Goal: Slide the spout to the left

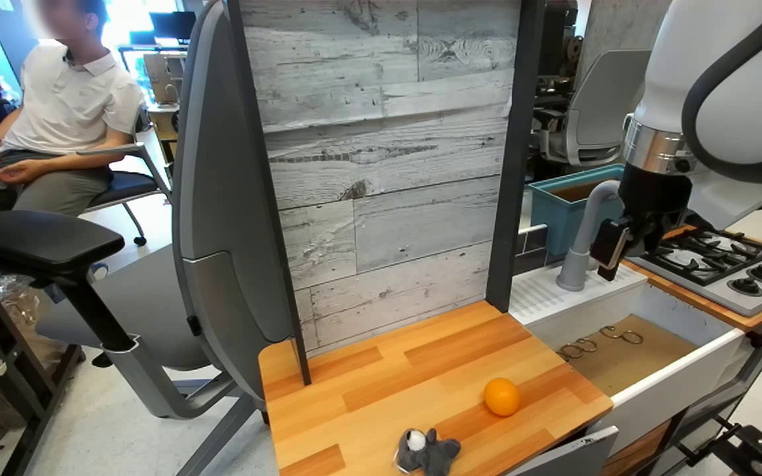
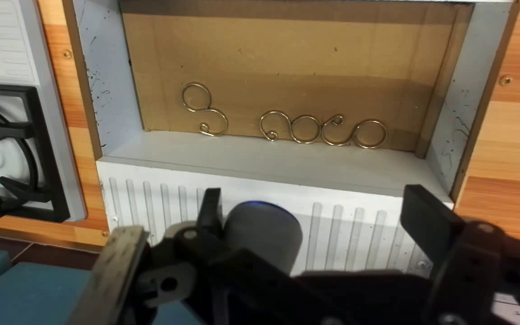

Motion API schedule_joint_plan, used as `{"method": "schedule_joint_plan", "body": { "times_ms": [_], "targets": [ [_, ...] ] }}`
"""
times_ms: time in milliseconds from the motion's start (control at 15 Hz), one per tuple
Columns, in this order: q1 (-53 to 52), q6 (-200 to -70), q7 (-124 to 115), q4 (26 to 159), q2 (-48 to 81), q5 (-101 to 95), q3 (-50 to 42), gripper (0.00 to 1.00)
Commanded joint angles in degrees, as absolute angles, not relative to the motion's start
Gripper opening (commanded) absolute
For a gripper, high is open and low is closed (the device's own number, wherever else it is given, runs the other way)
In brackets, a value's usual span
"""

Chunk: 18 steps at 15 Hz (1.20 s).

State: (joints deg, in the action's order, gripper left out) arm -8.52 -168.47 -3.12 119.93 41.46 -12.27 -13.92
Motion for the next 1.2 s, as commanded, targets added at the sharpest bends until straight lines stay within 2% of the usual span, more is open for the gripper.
{"method": "schedule_joint_plan", "body": {
  "times_ms": [0, 467, 800, 1133],
  "targets": [
    [-9.3, -171.1, -2.8, 121.0, 41.2, -12.2, -12.0, 1.0],
    [-10.4, -169.6, -2.8, 117.4, 41.6, -11.3, -7.7, 1.0],
    [-12.9, -168.9, -2.7, 118.2, 40.7, -12.3, -8.5, 1.0],
    [-11.1, -153.1, -0.7, 119.3, 38.3, -11.9, -5.8, 1.0]
  ]
}}
